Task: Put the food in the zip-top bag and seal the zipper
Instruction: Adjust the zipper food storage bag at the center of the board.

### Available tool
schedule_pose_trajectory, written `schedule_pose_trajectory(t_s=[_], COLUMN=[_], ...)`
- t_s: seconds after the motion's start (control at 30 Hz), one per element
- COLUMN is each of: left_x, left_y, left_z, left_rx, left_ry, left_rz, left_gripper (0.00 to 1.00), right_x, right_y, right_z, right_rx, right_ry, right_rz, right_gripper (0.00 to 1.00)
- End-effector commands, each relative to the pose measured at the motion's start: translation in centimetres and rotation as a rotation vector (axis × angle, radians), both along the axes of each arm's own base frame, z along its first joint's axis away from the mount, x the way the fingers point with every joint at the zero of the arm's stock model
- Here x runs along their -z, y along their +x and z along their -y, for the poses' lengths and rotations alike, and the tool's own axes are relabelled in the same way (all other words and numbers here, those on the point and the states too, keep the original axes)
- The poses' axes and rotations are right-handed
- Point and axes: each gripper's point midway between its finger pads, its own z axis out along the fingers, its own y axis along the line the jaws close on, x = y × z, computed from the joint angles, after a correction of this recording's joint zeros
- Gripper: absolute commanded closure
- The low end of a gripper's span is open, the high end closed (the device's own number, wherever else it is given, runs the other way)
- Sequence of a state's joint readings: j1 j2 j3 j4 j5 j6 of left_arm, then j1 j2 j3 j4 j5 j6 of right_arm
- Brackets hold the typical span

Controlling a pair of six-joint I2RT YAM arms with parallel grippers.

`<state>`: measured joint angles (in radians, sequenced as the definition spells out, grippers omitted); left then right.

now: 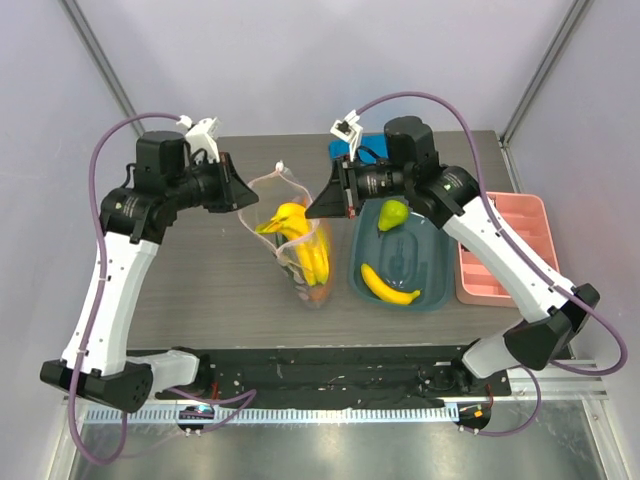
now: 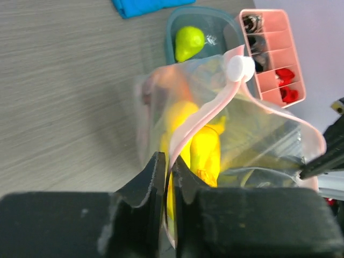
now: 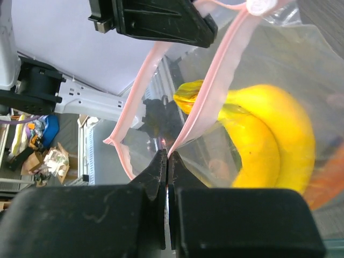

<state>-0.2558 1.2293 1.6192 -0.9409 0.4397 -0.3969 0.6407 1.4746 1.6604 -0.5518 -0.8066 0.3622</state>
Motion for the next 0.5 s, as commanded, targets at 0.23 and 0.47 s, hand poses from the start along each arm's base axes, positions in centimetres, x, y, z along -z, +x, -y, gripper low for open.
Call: schedule_pose_trajectory(t_s=[0.23,0.47], left_x=[9.7,7.4], left_y=[-0.4,-2.0], left_z=[0.5,-0.1], left_rx=[0.133,0.136], left_ry=[0.194,0.186], left_rz=[-0.286,-0.18], left_gripper=[0.74,0.45], right_x=[3.1,2.8], right_y=[1.5,2.4], right_z=[-1.6,0.6], right_rx=[-0.033,0.024], right_ry=[-0.004,-0.003], right_rz=[-0.144,-0.152], right_gripper=[0.99,0.99])
